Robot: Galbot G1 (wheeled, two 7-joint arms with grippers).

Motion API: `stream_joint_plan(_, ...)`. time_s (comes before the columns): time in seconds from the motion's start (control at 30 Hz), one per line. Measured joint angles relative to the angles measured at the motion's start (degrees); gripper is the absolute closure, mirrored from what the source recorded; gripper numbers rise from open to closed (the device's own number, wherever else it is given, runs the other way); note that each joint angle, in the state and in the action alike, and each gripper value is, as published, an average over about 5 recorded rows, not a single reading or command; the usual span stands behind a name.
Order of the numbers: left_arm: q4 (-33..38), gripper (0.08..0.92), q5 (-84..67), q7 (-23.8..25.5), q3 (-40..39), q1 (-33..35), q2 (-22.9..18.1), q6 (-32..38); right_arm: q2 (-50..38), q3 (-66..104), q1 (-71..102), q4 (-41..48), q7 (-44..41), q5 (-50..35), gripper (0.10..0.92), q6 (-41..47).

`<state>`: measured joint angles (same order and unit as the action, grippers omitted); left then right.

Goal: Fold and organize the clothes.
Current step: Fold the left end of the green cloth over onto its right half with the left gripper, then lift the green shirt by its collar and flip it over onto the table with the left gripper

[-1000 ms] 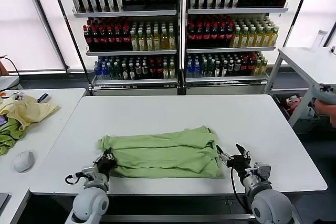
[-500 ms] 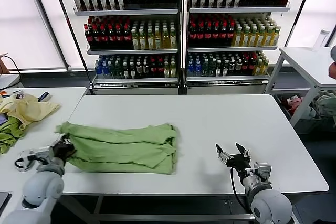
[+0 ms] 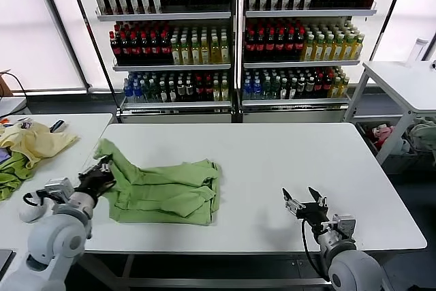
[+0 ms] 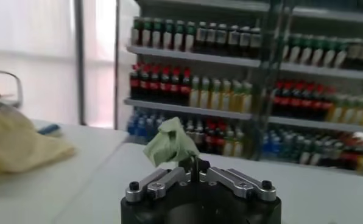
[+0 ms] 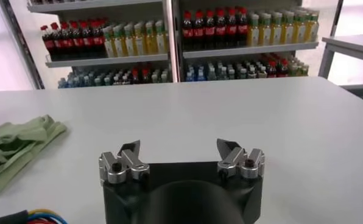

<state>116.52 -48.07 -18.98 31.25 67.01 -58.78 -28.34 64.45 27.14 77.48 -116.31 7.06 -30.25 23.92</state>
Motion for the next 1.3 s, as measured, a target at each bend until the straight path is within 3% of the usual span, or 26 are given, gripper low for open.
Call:
stream_joint_plan(0.27,0.5,0.892,-2.2,-0.5,-7.3,-2.7,-6.5,0.0,0.0,0.0,0.8,-0.1,-0.1,0.2,0.203,-0.4)
stream_joint_plan(0.63,-5.3,0.857,3.5,0.7,-17.2,-6.2,-12.4,0.9,-0.5,0.0,0.7,0.0,-0.2,0.0,0.203,-0.5)
stream_joint_plan(1.0,-3.7,0.546,6.3,5.7,-20.8,-5.3,-12.4,0.2,-1.0,0.0,0.5,0.5,-0.2,-0.2,0.203,-0.6)
stream_joint_plan(1.3,-1.8,0.304,6.0,6.1,-15.9,-2.7,-8.9,1.8,-0.3,-0.7,-0.1,1.1,-0.3,0.3,0.203,-0.9)
